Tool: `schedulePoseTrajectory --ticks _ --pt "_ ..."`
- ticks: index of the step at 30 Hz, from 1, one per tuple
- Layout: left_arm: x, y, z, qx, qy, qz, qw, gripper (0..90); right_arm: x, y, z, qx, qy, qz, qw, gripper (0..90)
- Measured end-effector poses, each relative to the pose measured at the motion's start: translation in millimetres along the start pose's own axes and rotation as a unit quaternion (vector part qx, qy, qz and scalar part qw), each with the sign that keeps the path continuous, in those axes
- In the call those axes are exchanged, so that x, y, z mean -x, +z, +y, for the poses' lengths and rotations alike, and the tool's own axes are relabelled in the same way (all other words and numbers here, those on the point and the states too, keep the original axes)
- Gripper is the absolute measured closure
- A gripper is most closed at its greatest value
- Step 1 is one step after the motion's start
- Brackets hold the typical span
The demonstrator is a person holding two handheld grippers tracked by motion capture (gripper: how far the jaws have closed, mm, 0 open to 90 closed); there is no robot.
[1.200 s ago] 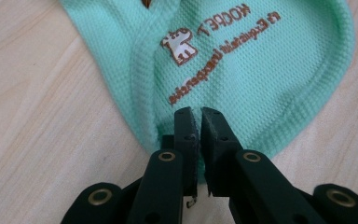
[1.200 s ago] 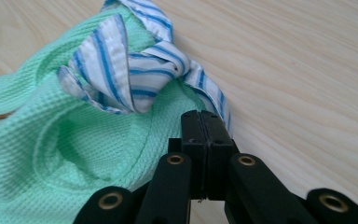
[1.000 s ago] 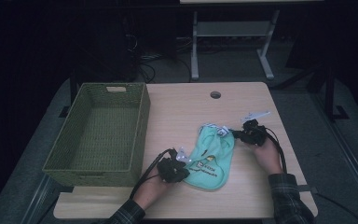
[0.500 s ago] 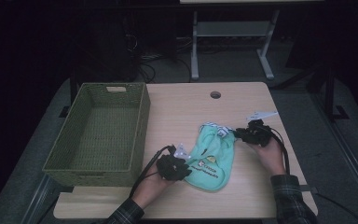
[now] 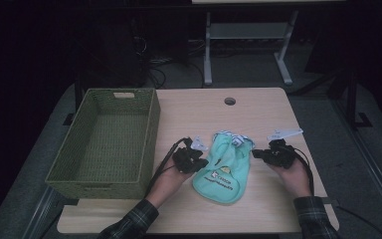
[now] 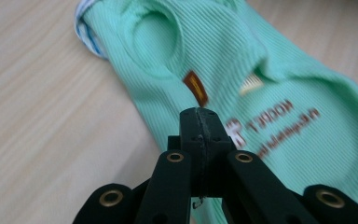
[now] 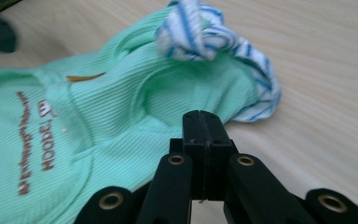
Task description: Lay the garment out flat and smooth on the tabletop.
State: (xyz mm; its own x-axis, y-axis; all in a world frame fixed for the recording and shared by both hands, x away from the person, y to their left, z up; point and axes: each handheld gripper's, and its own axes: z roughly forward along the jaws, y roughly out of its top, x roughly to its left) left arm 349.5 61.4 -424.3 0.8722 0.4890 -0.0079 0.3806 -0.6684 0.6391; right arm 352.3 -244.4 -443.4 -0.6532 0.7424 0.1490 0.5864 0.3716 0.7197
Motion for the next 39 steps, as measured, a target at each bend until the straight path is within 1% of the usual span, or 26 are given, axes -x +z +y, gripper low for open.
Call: schedulePoseTrajectory --ticks 4,8,10,11,13,16,17,19,22,24,25,28,30,32,36,38,39 --pt "-4.3 14.7 8.2 -0.002 0.0 -0.002 1.0 89.4 -13.0 -0.1 -5.9 -0.003 0.003 0.017 0.9998 89.8" --pt "-7.7 29.6 13.0 -0.007 0.002 -0.006 1.0 89.2 -28.4 4.9 -10.8 -0.017 -0.006 0.025 0.9995 89.8" --pt "-9.1 34.7 13.9 -0.009 0.002 -0.007 0.9999 89.3 -35.4 8.2 -12.3 -0.027 -0.016 0.019 0.9993 89.8" --pt "-9.7 37.0 14.1 -0.011 0.003 -0.005 0.9999 89.2 -37.9 9.6 -13.1 -0.029 -0.015 0.021 0.9993 89.8" --pt "-11.7 41.2 13.6 -0.015 0.005 -0.005 0.9999 89.3 -41.1 13.3 -14.9 -0.034 -0.016 0.026 0.9989 89.9" --pt "-12.6 47.6 10.7 -0.026 0.003 -0.006 0.9996 89.3 -46.9 18.2 -17.5 -0.053 -0.026 0.024 0.998 89.9" --pt "-12.4 49.0 10.0 -0.03 0.006 -0.004 0.9995 89.3 -48.4 20.0 -18.5 -0.056 -0.034 0.022 0.9976 89.9" --pt "-12.7 49.6 9.1 -0.03 0.005 -0.004 0.9995 89.3 -51.0 21.9 -19.7 -0.062 -0.036 0.018 0.9973 89.9" --pt "-12.3 47.4 8.2 -0.038 0.014 0.013 0.9991 89.4 -50.7 21.1 -19.8 -0.063 -0.04 0.014 0.9971 90.0" --pt "-13.4 44.5 6.1 -0.044 0.014 0.02 0.9987 89.5 -48.6 19.8 -20.3 -0.064 -0.043 0.006 0.997 90.0" --pt "-13.8 43.2 4.3 -0.044 0.011 0.022 0.9987 89.5 -47.2 18.2 -20.5 -0.068 -0.043 0.0 0.9968 90.0" --pt "-17.1 37.2 -2.2 -0.047 0.002 0.02 0.9987 89.5 -38.8 13.7 -23.6 -0.066 -0.033 -0.005 0.9972 90.0" --pt "-17.3 34.4 -5.2 -0.048 -0.001 0.021 0.9986 89.6 -32.6 10.1 -26.2 -0.065 -0.023 -0.004 0.9976 90.0" --pt "-16.0 31.4 -8.0 -0.051 -0.001 0.02 0.9985 89.6 -29.1 8.1 -27.5 -0.063 -0.019 -0.004 0.9978 90.0" --pt "-7.4 27.1 -13.2 -0.051 0.001 0.013 0.9986 89.6 -27.1 6.9 -28.3 -0.063 -0.017 -0.003 0.9978 90.0" --pt "-1.3 25.3 -15.1 -0.053 0.005 0.009 0.9986 89.5 -27.6 7.0 -28.2 -0.064 -0.02 -0.003 0.9977 90.0" --pt "1.8 24.4 -15.8 -0.054 0.01 0.006 0.9985 89.5 -28.0 6.7 -28.1 -0.066 -0.021 -0.003 0.9976 90.0"
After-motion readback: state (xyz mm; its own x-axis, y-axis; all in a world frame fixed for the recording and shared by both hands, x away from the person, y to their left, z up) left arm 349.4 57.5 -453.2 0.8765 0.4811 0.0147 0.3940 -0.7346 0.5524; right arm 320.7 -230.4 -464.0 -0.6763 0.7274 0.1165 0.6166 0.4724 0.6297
